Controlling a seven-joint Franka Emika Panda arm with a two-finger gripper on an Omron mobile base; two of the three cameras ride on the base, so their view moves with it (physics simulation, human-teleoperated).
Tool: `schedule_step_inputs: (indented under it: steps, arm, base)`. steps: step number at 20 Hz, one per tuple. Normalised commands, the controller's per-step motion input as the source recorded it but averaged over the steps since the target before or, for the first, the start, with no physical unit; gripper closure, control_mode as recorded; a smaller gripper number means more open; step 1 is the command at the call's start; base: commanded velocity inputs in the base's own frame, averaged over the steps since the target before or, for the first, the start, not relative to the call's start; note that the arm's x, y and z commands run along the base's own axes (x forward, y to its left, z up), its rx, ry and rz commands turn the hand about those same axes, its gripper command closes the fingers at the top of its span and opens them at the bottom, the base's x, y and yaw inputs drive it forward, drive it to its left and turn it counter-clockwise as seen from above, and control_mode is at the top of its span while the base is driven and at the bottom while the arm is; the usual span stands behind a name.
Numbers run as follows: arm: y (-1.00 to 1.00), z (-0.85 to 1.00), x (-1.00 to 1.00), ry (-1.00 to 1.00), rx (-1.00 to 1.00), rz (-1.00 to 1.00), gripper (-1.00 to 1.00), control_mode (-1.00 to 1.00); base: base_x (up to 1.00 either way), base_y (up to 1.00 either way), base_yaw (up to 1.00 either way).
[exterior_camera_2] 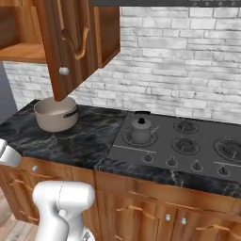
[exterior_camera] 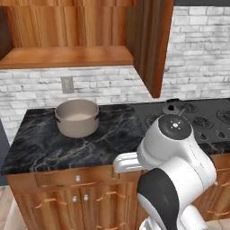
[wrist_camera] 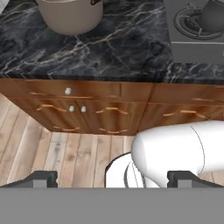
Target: Pick the kettle from the cabinet and place it on a stove burner. Then pick the pot from the counter and place it on another stove burner. Finally, turn both burners on.
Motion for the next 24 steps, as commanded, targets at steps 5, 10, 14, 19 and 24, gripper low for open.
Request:
schedule_step_inputs:
  steps: [5, 10, 14, 19, 24]
  arm:
    - [0.00, 0.00, 0.00, 0.00, 0.00, 0.00, -1.00, 1.00]
    - [0.00, 0.00, 0.00, 0.00, 0.00, 0.00, -1.00, 1.00]
    - [0.00, 0.00, 0.00, 0.00, 0.00, 0.00, -1.00, 1.00]
    - [0.00, 0.00, 0.00, 0.00, 0.00, 0.00, -1.00, 1.00]
    - [0.01, 0.00, 0.23, 0.00, 0.00, -0.01, -1.00, -1.00]
  base:
    - [0.59, 0.40, -0.18]
    - [0.49, 0.31, -0.21]
    - [0.19, 0.55, -0.21]
    - [0.18, 0.46, -0.18]
    - [0.00, 0.00, 0.00]
